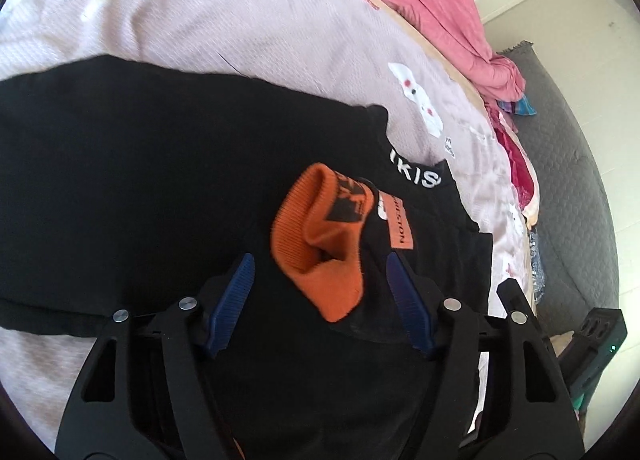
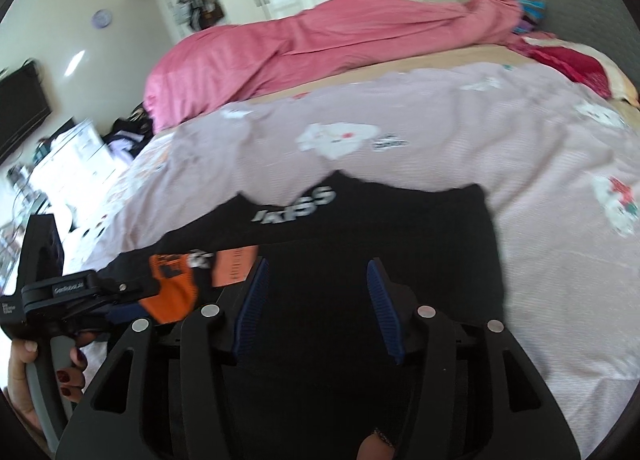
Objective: Fold small clothes
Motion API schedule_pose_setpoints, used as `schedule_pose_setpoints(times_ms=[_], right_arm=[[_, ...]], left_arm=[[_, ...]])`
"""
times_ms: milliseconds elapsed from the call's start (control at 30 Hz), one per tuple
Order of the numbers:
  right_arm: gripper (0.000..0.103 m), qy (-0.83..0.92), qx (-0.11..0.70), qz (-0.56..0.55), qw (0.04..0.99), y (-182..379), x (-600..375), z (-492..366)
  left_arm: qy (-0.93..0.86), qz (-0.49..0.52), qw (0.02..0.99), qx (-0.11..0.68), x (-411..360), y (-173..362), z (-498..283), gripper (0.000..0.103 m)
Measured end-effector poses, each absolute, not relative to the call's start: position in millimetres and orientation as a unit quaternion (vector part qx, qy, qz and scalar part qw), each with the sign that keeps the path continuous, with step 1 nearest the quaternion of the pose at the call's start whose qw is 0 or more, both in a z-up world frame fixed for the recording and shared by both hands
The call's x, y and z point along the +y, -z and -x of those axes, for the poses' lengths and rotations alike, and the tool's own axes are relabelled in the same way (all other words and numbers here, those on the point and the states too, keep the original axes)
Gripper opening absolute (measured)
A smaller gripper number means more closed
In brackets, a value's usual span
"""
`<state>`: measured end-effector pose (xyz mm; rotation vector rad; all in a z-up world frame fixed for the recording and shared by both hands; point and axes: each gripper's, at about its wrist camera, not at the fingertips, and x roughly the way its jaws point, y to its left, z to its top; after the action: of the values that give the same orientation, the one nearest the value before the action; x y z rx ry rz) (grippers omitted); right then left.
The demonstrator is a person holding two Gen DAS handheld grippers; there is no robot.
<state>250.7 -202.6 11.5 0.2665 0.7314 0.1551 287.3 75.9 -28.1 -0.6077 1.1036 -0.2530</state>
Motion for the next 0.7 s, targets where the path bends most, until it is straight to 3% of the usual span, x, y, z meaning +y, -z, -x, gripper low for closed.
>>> schedule_pose_setpoints(times_ms=[133,167,233,600,667,700], right_arm=[[0.05,-0.061,0.36,-0.153,0.918,-5,-227,-245],[0.05,-0.059,0.36,-0.153,0.918,-5,-229,-244],[0.05,-0.054,0.359,-0.151,0.919,-4,-235,-240],[0.05,-0.013,0.366,-0.137,0.921,-1,-253,-236],[0.05,-0.009,0.371,-0.136,0.919,2,-254,-237],[0.05,-0.01,0.373,-0.136,0.918,3,-253,-237]], left_arm=[[0.105,0.279,0.801,0.52,62,35,-295,0.059],[0.103,0.279,0.802,0.519,59,35,-296,0.054],[0.107,0.272,0.805,0.515,52,35,-299,0.009],[0.113,0.236,0.841,0.474,61,7,-283,0.007],[0.114,0.244,0.83,0.488,67,13,-280,0.01],[0.109,0.241,0.829,0.492,69,14,-280,0.016]])
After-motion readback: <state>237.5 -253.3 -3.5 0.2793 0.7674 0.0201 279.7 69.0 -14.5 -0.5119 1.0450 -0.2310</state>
